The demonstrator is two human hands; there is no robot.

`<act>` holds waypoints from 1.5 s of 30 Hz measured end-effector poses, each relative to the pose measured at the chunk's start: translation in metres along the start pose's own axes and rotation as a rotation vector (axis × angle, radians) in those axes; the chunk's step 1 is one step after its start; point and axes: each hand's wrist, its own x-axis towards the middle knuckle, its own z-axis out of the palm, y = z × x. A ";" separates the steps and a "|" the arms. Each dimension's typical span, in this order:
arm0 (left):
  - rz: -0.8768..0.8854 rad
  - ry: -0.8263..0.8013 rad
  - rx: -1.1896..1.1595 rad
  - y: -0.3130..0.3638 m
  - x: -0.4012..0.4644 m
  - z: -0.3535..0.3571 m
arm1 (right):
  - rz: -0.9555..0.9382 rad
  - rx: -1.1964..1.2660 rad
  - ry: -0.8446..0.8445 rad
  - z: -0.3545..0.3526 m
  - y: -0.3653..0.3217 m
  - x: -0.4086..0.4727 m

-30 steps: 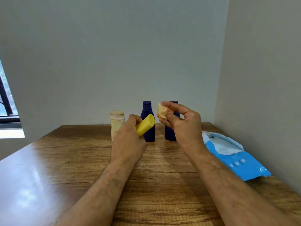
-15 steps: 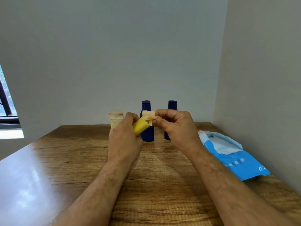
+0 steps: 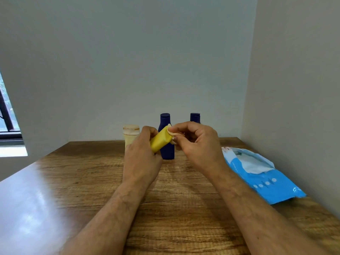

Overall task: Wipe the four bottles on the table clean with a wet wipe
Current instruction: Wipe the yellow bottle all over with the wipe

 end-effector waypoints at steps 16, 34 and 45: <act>0.121 -0.010 -0.091 -0.010 0.003 0.005 | 0.021 -0.002 0.042 0.003 -0.002 0.000; 0.148 -0.100 -0.236 -0.007 0.002 0.001 | 0.064 0.046 0.038 0.000 -0.002 0.002; -0.003 0.006 -0.569 0.012 0.005 -0.002 | 0.077 -0.030 0.025 -0.002 -0.003 0.001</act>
